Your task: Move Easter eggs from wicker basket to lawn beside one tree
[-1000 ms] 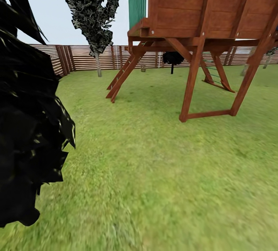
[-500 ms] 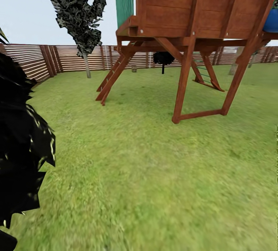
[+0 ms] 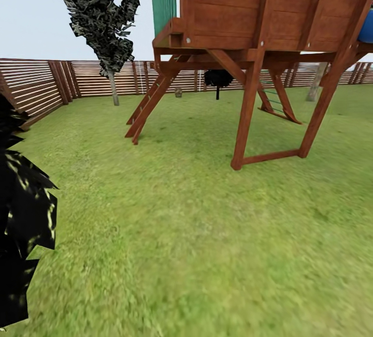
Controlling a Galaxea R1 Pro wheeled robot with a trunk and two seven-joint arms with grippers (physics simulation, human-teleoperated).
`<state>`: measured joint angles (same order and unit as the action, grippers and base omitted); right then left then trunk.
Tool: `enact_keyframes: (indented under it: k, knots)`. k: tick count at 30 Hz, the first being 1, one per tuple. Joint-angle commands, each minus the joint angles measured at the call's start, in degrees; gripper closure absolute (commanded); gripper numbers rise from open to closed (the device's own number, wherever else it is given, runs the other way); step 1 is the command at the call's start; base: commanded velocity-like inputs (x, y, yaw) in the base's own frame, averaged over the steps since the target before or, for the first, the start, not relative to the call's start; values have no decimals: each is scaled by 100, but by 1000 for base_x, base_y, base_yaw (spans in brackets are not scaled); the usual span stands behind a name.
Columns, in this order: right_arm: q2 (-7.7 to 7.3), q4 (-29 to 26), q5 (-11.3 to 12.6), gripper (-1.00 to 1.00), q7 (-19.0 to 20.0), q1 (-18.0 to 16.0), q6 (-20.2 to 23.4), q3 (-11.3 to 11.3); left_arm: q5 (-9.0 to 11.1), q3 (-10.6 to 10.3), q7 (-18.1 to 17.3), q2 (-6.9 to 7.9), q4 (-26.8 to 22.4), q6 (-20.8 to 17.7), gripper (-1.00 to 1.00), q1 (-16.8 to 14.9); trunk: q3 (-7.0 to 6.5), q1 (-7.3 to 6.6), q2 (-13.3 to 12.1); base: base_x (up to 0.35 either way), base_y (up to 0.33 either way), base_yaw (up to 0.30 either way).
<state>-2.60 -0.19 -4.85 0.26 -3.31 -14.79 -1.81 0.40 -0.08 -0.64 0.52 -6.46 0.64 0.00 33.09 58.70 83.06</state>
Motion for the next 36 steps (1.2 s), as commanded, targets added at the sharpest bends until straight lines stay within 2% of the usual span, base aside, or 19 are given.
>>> enact_keyframes:
  k: [1,36]
  knots:
    - [-3,3,-34,-100,0,-3,-15,-13,4,-1,-7,1,-4,7,-100,0,5,3,2,313,0,0]
    - [38,1,-27,-100,-43,-3,-24,-6,4,-1,-7,9,-2,7,-100,0,5,3,2,313,0,0]
